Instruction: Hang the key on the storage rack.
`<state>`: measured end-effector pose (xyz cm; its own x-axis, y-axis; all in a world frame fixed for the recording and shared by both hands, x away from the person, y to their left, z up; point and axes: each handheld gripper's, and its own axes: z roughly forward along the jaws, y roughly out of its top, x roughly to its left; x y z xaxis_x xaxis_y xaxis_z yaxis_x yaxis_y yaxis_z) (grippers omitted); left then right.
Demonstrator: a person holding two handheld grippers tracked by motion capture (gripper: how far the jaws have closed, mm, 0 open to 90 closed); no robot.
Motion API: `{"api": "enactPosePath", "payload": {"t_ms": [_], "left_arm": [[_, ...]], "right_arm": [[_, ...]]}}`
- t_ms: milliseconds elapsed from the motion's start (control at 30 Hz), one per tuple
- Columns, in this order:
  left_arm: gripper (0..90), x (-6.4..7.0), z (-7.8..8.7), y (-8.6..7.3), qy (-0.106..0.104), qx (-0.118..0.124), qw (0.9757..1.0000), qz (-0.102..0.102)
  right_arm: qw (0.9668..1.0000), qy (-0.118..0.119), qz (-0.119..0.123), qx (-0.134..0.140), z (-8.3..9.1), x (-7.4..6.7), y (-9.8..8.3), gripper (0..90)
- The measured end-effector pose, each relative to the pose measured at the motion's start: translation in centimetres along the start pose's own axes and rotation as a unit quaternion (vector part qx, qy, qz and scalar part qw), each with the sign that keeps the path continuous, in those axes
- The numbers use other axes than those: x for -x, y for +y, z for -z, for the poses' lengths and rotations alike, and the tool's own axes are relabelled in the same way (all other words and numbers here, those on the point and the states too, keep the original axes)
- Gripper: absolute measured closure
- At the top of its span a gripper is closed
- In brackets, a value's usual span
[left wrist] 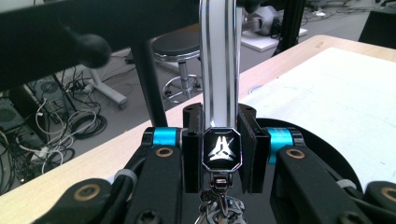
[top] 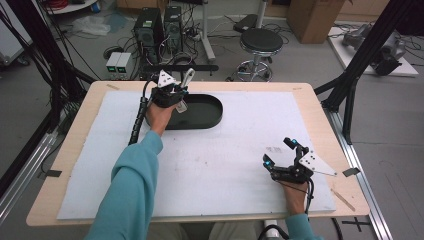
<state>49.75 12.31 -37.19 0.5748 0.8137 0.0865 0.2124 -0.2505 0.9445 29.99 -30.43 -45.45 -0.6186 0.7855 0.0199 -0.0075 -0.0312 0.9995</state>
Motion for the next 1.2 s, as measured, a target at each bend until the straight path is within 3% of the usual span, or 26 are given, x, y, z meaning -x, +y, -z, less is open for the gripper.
{"api": "enactPosePath", "payload": {"t_ms": [233,400,533,633,700,733,867,933,1000,1100,1200], "left_arm": [[72.5,0.7,-0.5,-0.2,0.024,-0.017,0.9995,-0.008],[72.6,1.2,-1.0,-0.6,0.024,-0.034,0.9989,-0.021],[70.8,1.3,-1.0,-0.6,0.018,-0.026,0.9993,-0.018],[61.4,1.1,-0.9,-0.5,0.012,-0.018,0.9997,-0.014],[49.3,0.8,-0.8,-0.5,-0.001,-0.008,1.0,-0.003],[49.3,0.7,-0.7,-0.5,-0.007,-0.003,1.0,0.001],[34.2,0.6,-0.1,-0.2,-0.032,0.013,0.9994,-0.007],[22.2,0.5,0.4,-0.1,-0.035,0.022,0.9991,-0.007],[9.9,0.4,1.1,-0.2,-0.044,0.039,0.9983,0.007],[2.0,0.1,2.4,-0.2,-0.055,0.05,0.9972,0.01],[1.7,-0.2,4.3,-0.4,-0.064,0.06,0.9961,0.009]], "right_arm": [[1.0,-0.001,0.002,0.002,0.0,0.1,0.0,0.6],[1.0,-0.001,0.0,0.001,0.0,0.2,0.0,0.6],[1.0,-0.001,-0.002,0.002,0.0,0.2,0.0,0.6],[1.0,-0.001,-0.001,0.002,0.0,0.2,0.0,0.6],[1.0,-0.001,-0.001,0.001,0.0,0.2,0.0,0.6],[1.0,-0.001,0.0,0.001,0.0,0.2,0.0,0.6],[1.0,-0.002,0.001,0.001,0.0,0.2,0.0,0.6],[1.0,-0.001,0.001,0.001,0.0,0.2,0.0,0.6],[1.0,-0.001,0.002,0.001,0.0,0.2,0.0,0.6],[1.0,-0.001,0.002,0.002,0.0,0.2,0.0,0.6],[1.0,0.002,-0.001,-0.001,0.0,0.1,0.0,0.6]]}}
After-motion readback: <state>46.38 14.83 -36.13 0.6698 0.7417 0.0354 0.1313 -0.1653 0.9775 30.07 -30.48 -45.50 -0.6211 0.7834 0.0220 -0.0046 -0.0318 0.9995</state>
